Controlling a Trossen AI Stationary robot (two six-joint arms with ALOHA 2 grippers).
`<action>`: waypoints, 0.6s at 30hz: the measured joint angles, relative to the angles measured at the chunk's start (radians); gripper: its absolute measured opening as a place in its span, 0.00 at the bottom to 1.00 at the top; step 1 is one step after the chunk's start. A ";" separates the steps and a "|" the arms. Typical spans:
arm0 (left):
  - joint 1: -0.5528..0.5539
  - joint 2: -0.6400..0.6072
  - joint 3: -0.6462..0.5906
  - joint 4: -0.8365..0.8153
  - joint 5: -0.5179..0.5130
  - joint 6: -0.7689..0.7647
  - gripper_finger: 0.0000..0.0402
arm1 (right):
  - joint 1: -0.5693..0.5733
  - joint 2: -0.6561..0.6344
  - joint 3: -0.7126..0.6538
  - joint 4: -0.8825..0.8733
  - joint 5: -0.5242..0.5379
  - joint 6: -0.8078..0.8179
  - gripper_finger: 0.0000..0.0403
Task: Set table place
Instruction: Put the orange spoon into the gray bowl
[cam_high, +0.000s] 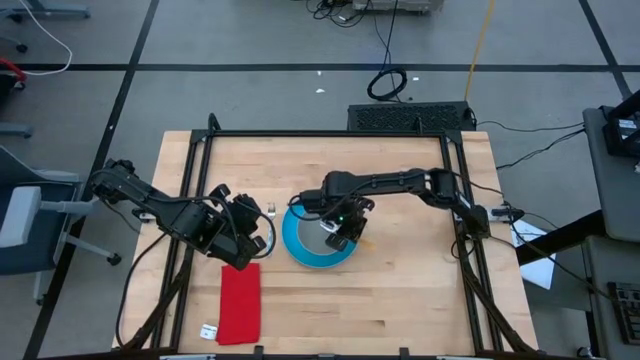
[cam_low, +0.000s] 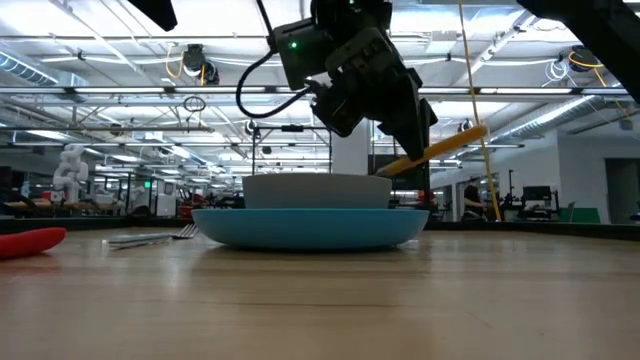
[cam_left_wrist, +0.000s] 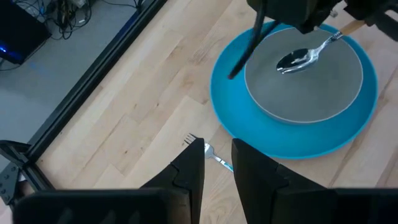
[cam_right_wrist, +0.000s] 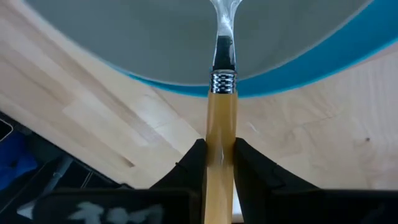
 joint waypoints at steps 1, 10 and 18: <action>0.000 0.000 0.000 0.000 0.000 0.000 0.22 | -0.002 0.002 0.000 0.000 0.000 -0.002 0.11; -0.001 0.000 0.000 -0.001 0.000 0.006 0.22 | -0.019 0.006 0.000 0.000 0.003 0.000 0.11; 0.000 0.000 0.000 -0.001 -0.006 0.009 0.22 | -0.023 0.006 0.000 0.000 -0.022 0.015 0.11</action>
